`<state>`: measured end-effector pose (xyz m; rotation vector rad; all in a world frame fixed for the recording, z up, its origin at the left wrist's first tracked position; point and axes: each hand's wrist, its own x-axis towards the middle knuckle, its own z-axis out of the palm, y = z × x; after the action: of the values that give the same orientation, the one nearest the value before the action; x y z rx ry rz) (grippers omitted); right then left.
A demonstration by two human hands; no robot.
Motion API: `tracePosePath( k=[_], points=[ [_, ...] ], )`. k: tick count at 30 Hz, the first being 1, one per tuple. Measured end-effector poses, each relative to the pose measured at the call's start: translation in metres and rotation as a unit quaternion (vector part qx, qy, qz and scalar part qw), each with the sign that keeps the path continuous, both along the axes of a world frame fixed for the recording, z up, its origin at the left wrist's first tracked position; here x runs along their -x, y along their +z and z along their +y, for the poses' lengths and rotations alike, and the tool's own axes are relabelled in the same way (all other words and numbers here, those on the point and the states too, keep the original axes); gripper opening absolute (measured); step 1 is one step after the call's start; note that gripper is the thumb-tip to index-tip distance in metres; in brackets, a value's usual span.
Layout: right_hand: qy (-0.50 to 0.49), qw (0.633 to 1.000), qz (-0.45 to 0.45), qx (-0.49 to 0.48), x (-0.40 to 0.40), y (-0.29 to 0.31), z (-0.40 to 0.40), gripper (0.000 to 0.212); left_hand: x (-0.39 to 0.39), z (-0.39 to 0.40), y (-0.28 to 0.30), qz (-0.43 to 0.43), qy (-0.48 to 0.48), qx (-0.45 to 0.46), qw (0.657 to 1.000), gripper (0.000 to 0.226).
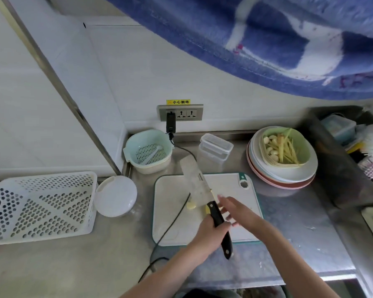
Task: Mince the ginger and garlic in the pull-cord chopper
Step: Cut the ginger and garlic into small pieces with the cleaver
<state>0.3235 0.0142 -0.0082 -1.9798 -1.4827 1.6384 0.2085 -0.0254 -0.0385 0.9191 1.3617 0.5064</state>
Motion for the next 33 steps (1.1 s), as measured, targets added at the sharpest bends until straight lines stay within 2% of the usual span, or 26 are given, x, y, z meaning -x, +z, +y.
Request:
tracePosePath(
  k=[3,5,8,10,13,17,20,23,26,30,33],
  points=[
    [-0.001,0.997,0.071,-0.006,0.024,-0.008,0.002,0.035,0.002,-0.009,-0.001,0.042,-0.064,-0.109,0.991,0.025],
    [-0.013,0.994,0.107,-0.020,0.030,-0.008,-0.001,0.031,0.015,-0.009,-0.005,0.054,-0.129,-0.148,0.979,0.038],
    [0.001,0.993,0.114,-0.022,0.023,0.000,-0.002,0.026,0.047,-0.002,-0.025,0.096,-0.325,-0.162,0.927,0.059],
    [0.037,0.991,0.124,0.015,0.010,0.008,0.000,0.025,0.064,0.003,-0.041,0.161,-0.377,-0.155,0.899,0.065],
    [0.084,0.985,0.131,0.076,-0.009,0.018,0.002,0.027,0.074,0.010,-0.061,0.272,-0.323,-0.165,0.891,0.067],
    [0.102,0.983,0.119,0.098,-0.033,0.029,0.003,0.028,0.088,0.015,-0.073,0.376,-0.084,-0.175,0.906,0.062],
    [0.104,0.986,0.092,0.088,-0.048,0.030,0.004,0.030,0.118,0.022,-0.071,0.452,0.017,-0.148,0.879,0.064],
    [0.051,0.995,0.058,0.059,-0.046,0.016,0.004,0.033,0.146,0.027,-0.072,0.481,0.003,-0.137,0.866,0.061],
    [-0.010,0.999,0.007,0.031,-0.029,-0.004,0.001,0.038,0.147,0.023,-0.072,0.494,-0.047,-0.219,0.840,0.050],
    [-0.090,0.994,-0.039,-0.039,-0.009,-0.022,-0.011,0.041,0.115,0.025,-0.065,0.426,-0.193,-0.270,0.842,0.061],
    [-0.153,0.984,-0.061,-0.071,-0.008,-0.030,-0.022,0.040,0.091,0.039,-0.068,0.391,-0.227,-0.275,0.848,0.068]
  ],
)
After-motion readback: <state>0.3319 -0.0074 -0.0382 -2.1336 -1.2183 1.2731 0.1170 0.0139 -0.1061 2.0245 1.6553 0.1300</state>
